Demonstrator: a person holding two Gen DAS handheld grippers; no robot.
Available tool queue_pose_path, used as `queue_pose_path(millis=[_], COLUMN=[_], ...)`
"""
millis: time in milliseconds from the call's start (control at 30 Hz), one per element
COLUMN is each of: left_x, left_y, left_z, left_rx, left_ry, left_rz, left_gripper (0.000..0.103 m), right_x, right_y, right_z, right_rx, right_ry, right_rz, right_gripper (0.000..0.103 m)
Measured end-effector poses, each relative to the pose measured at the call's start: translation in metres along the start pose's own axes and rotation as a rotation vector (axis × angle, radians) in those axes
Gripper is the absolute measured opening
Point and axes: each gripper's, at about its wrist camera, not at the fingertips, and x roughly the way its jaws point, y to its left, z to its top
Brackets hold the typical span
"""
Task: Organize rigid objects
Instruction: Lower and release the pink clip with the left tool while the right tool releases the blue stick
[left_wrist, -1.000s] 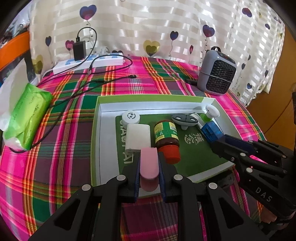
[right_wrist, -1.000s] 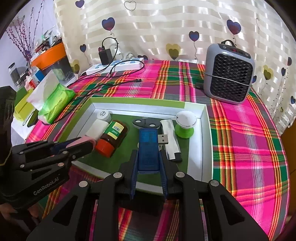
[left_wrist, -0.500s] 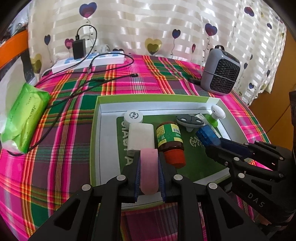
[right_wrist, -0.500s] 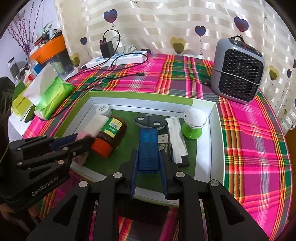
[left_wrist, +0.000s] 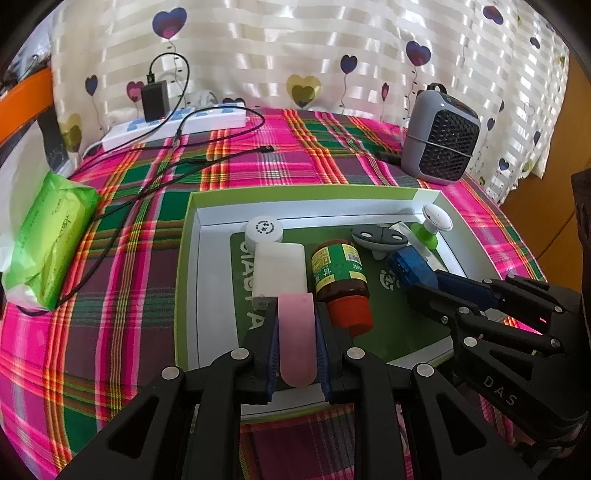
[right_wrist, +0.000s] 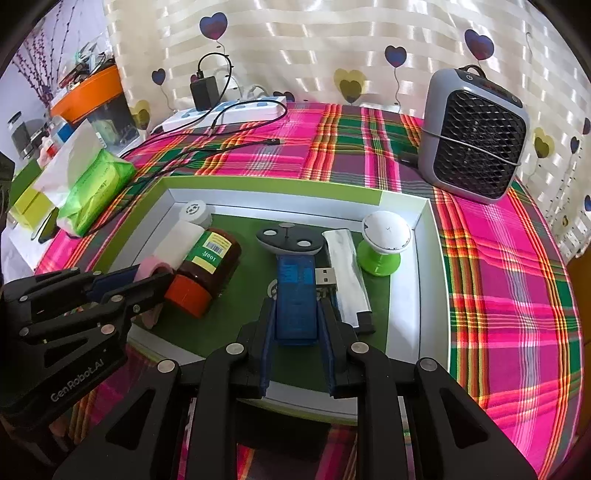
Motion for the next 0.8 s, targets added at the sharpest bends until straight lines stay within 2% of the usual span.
queue_pose_path(millis=[367, 800], left_x=[0.0037, 0.0043], left_y=[-0.001, -0.0037], left_z=[-0.0019, -0.0024], left_rx=[0.01, 0.02], left_ry=[0.006, 0.013], left_rz=[0.008, 0.018], left_gripper=[0.017, 0.018], right_x=[0.0014, 0.0026], right_y=[0.0024, 0.0014], right_z=[-0.0006, -0.0015], right_rx=[-0.014, 0.001], right_ry=[-0.005, 0.005], right_rz=[-0.018, 0.002], right_gripper=[0.023, 0.023])
